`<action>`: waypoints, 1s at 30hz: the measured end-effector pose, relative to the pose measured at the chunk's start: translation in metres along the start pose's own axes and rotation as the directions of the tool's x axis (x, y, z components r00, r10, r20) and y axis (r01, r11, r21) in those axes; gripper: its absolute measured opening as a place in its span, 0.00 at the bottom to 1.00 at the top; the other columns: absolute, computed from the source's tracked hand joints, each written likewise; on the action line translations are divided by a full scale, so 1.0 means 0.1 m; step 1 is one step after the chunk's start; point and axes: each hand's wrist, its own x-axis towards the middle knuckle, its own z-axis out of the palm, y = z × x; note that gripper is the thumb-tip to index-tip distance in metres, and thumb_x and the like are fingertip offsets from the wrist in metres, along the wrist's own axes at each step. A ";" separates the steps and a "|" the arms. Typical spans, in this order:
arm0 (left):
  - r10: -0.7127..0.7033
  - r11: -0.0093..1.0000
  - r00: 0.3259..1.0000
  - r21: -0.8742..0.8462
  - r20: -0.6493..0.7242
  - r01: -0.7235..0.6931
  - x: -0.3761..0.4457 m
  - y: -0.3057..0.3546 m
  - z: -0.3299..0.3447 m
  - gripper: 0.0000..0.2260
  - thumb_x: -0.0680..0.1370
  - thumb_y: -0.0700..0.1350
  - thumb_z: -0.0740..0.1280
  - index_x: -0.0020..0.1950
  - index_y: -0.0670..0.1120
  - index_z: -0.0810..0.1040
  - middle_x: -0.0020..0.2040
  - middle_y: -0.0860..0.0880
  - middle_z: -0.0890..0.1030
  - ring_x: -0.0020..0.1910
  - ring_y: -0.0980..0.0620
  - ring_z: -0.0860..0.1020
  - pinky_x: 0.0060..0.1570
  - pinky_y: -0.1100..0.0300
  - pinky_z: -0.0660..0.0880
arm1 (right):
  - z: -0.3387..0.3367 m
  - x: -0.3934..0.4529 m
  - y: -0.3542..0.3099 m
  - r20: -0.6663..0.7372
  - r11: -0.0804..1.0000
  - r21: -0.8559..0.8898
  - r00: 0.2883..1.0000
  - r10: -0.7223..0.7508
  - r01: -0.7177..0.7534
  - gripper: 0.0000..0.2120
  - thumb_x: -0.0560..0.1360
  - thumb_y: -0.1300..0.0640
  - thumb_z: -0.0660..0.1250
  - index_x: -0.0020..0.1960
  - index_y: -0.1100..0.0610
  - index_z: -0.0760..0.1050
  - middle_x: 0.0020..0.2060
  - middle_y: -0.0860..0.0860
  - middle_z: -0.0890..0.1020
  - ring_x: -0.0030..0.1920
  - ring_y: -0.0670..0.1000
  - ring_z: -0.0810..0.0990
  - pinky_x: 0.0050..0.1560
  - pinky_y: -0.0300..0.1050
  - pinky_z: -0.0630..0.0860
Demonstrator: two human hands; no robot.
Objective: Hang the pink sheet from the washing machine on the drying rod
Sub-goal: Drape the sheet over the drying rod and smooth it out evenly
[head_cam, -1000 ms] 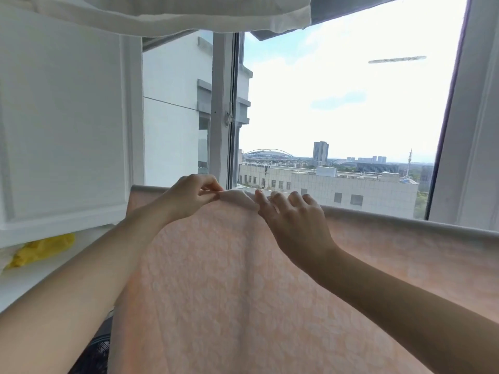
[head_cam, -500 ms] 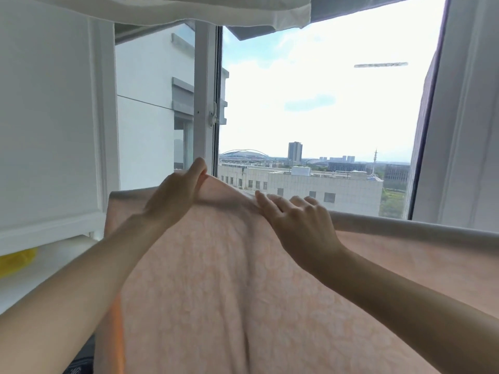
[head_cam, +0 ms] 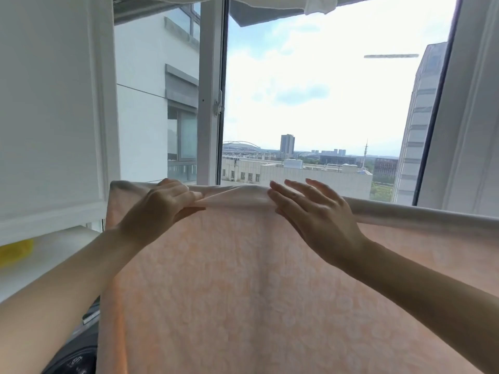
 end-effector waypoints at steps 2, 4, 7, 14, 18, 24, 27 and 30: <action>0.019 0.998 0.999 0.059 -0.040 -0.017 0.02 0.01 0.06 0.09 0.72 0.43 0.70 0.45 0.37 0.83 0.35 0.45 0.79 0.36 0.46 0.78 0.45 0.51 0.79 | 0.00 -0.01 0.02 -0.007 1.000 0.008 1.000 0.001 -0.001 0.16 0.80 0.55 0.63 0.66 0.58 0.75 0.64 0.53 0.77 0.64 0.56 0.77 0.60 0.62 0.75; 0.001 0.996 0.999 0.085 -0.050 0.003 0.03 0.07 0.14 0.08 0.72 0.42 0.71 0.44 0.37 0.82 0.38 0.44 0.79 0.39 0.46 0.78 0.45 0.51 0.78 | 0.02 -0.05 0.04 0.047 0.999 -0.016 0.998 -0.035 0.036 0.18 0.78 0.57 0.67 0.67 0.58 0.74 0.65 0.53 0.76 0.65 0.55 0.75 0.61 0.63 0.74; -0.002 0.999 0.999 0.054 -0.035 0.004 0.02 0.10 0.23 0.09 0.75 0.44 0.68 0.46 0.38 0.81 0.50 0.43 0.80 0.50 0.47 0.80 0.57 0.55 0.75 | -0.01 -0.09 0.08 0.065 0.998 0.016 0.996 -0.060 0.059 0.17 0.78 0.56 0.66 0.66 0.58 0.75 0.65 0.52 0.76 0.65 0.53 0.75 0.63 0.63 0.72; -0.055 0.993 0.998 -0.106 -0.010 0.054 0.14 0.06 0.29 0.04 0.80 0.46 0.62 0.53 0.46 0.71 0.53 0.43 0.84 0.45 0.48 0.84 0.44 0.53 0.82 | -0.06 -0.16 0.09 0.000 0.997 0.074 1.000 -0.028 0.028 0.15 0.78 0.56 0.66 0.63 0.59 0.77 0.63 0.53 0.77 0.65 0.54 0.75 0.62 0.68 0.70; -0.126 0.989 0.992 -0.078 -0.023 0.124 0.14 0.07 0.36 0.08 0.79 0.47 0.60 0.49 0.44 0.73 0.45 0.44 0.84 0.38 0.48 0.83 0.40 0.54 0.82 | 0.00 -0.20 0.08 0.020 0.999 -0.002 0.999 -0.043 0.043 0.17 0.75 0.58 0.70 0.63 0.58 0.77 0.63 0.52 0.78 0.66 0.55 0.75 0.63 0.67 0.69; -0.192 0.980 0.980 -0.073 -0.058 0.188 0.04 0.06 0.34 0.07 0.79 0.46 0.62 0.49 0.42 0.74 0.46 0.43 0.83 0.42 0.46 0.83 0.44 0.54 0.80 | 0.03 -0.18 -0.01 0.058 0.997 -0.047 0.997 -0.051 0.054 0.18 0.77 0.57 0.66 0.66 0.58 0.75 0.66 0.54 0.75 0.67 0.59 0.73 0.64 0.62 0.72; -0.194 0.980 0.977 -0.057 -0.094 0.189 0.05 0.11 0.33 0.07 0.78 0.45 0.63 0.48 0.41 0.75 0.43 0.43 0.83 0.38 0.46 0.82 0.42 0.53 0.81 | 0.05 -0.02 -0.07 0.131 0.999 -0.034 0.991 -0.012 0.016 0.23 0.80 0.50 0.59 0.72 0.57 0.67 0.71 0.55 0.70 0.68 0.58 0.71 0.64 0.61 0.72; -0.195 0.980 0.977 -0.052 -0.090 0.191 0.06 0.14 0.33 0.06 0.78 0.45 0.63 0.48 0.42 0.73 0.45 0.42 0.83 0.41 0.43 0.83 0.43 0.47 0.82 | 0.11 0.23 -0.15 0.244 0.994 -0.084 0.965 0.092 -0.073 0.31 0.78 0.43 0.61 0.75 0.57 0.61 0.74 0.56 0.65 0.71 0.59 0.68 0.65 0.62 0.71</action>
